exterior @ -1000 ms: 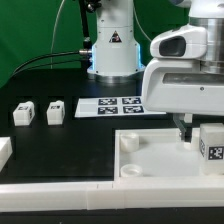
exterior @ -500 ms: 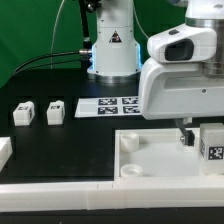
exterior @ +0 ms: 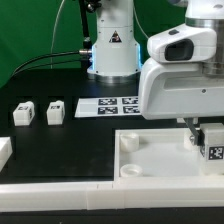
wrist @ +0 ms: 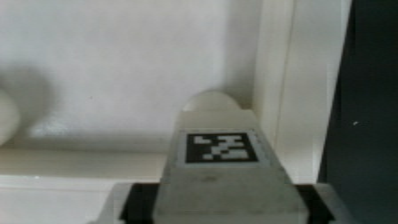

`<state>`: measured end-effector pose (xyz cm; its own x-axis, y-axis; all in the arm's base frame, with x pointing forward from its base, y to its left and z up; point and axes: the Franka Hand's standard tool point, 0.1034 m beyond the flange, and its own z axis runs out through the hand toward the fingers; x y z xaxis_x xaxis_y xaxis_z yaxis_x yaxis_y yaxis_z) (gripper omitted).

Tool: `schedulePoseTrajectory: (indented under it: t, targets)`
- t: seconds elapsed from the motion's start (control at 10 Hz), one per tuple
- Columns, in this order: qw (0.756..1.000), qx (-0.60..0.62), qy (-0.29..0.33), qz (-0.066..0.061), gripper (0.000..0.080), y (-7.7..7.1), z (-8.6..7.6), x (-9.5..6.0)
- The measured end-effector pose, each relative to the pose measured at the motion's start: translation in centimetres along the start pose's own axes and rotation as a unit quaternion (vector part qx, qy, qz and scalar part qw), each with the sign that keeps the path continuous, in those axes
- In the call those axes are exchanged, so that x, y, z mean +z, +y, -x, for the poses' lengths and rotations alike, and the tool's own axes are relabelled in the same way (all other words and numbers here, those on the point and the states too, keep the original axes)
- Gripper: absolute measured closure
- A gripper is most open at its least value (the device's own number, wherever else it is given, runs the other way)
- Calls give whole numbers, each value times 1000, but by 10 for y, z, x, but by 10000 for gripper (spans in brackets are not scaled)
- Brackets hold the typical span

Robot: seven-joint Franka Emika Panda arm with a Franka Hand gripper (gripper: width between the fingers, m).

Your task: Assemble one leg

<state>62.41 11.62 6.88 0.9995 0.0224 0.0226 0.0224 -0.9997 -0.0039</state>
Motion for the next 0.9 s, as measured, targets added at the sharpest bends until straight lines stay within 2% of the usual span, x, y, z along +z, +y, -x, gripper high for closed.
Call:
schedulePoseTrajectory:
  t: [0.2, 0.3, 0.4, 0.7, 0.9]
  targets:
    - [1000, 29, 0, 0, 509, 0, 0, 0]
    - [993, 118, 3, -8, 509, 0, 0, 0]
    - [985, 173, 3, -7, 509, 2, 0, 0]
    - [960, 279, 0, 2, 505, 12, 2, 0]
    - [932, 361, -3, 15, 497, 22, 4, -1]
